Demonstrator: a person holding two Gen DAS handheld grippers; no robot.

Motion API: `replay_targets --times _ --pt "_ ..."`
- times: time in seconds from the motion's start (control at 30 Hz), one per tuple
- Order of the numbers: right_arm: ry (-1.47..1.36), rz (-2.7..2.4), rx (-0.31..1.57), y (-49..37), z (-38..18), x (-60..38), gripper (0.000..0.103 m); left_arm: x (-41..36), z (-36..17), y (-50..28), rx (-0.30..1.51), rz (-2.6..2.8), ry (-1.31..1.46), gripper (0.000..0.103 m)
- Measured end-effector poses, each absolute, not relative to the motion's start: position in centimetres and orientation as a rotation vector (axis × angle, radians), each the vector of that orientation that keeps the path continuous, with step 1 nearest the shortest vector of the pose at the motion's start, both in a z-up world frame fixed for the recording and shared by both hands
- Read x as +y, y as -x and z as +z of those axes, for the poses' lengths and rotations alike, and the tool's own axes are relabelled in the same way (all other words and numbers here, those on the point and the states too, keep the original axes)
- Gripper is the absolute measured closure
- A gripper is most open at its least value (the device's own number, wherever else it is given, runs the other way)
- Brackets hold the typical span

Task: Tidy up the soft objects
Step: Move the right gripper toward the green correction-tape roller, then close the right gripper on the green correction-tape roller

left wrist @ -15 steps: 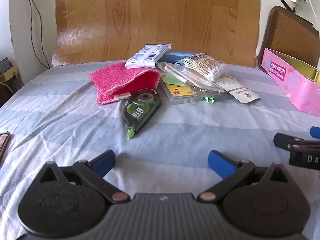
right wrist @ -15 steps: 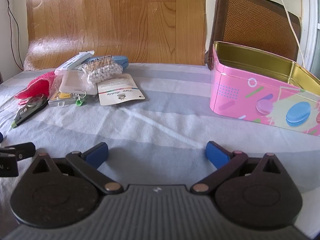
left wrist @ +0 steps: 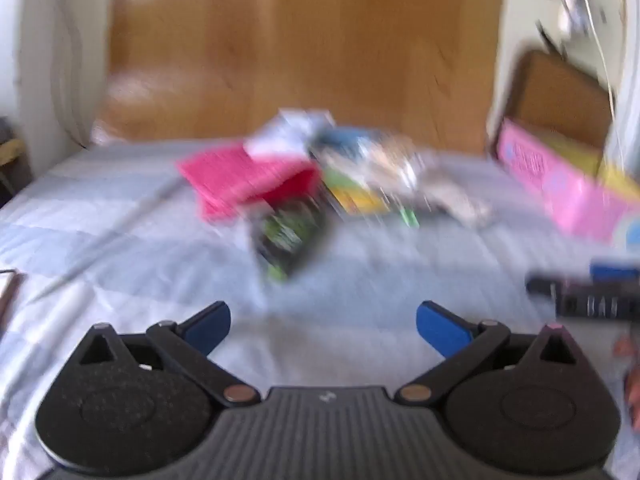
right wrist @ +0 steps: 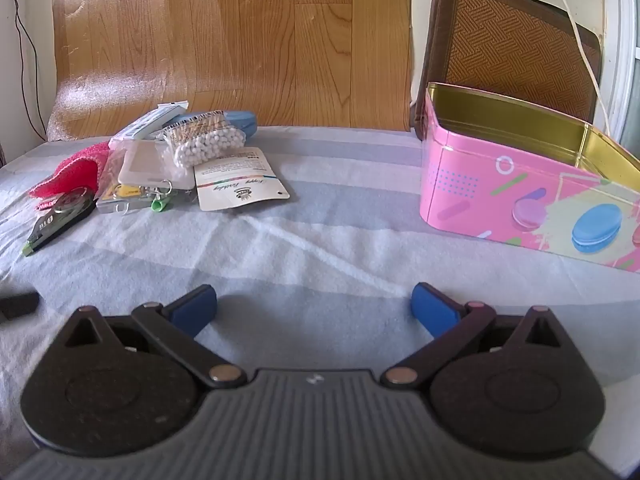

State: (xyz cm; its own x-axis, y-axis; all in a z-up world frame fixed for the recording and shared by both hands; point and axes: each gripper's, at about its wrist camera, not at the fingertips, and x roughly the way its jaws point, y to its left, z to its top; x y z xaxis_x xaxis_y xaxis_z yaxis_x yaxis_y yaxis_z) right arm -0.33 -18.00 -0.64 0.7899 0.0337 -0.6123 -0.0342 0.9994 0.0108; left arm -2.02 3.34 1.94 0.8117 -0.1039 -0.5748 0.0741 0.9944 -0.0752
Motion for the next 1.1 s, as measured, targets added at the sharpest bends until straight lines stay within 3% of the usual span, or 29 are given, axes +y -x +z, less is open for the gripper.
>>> replay_targets --times 0.1,0.27,0.33,0.4,0.5,0.7,0.83,0.9,0.97,1.1 --pt "0.001 0.036 0.658 0.3 -0.6 -18.0 0.000 5.6 2.7 1.9 0.507 0.017 0.073 0.000" --pt "0.000 0.037 0.657 0.3 -0.6 -18.0 0.000 8.6 2.6 -0.5 0.490 0.128 0.121 0.001" --pt "-0.007 0.041 0.645 0.3 -0.6 -18.1 0.010 9.6 1.8 -0.6 0.514 0.107 0.161 0.006" --pt "-0.024 0.060 0.604 0.9 -0.1 -18.3 0.036 10.1 1.7 -0.8 0.510 0.077 0.190 0.009" --pt "-0.109 0.211 0.572 0.6 0.7 -18.0 0.055 10.3 1.7 -0.1 0.468 0.059 0.222 0.009" --pt "-0.028 0.496 0.582 -1.9 2.2 -11.1 0.055 10.7 2.1 2.6 0.351 0.019 0.256 0.008" --pt "-0.007 0.569 0.691 -4.8 1.5 -6.3 0.053 11.1 2.4 3.7 0.284 0.000 0.276 0.006" --pt "-0.040 0.588 0.721 -5.9 1.1 -5.1 0.035 11.2 2.5 3.7 0.273 0.001 0.283 0.006" --pt "-0.048 0.563 0.714 -5.5 1.4 -3.8 0.026 11.4 2.4 3.6 0.275 -0.005 0.292 0.006" --pt "-0.014 0.538 0.721 -6.1 1.1 -2.0 0.025 11.8 2.2 3.6 0.280 -0.020 0.311 0.006"
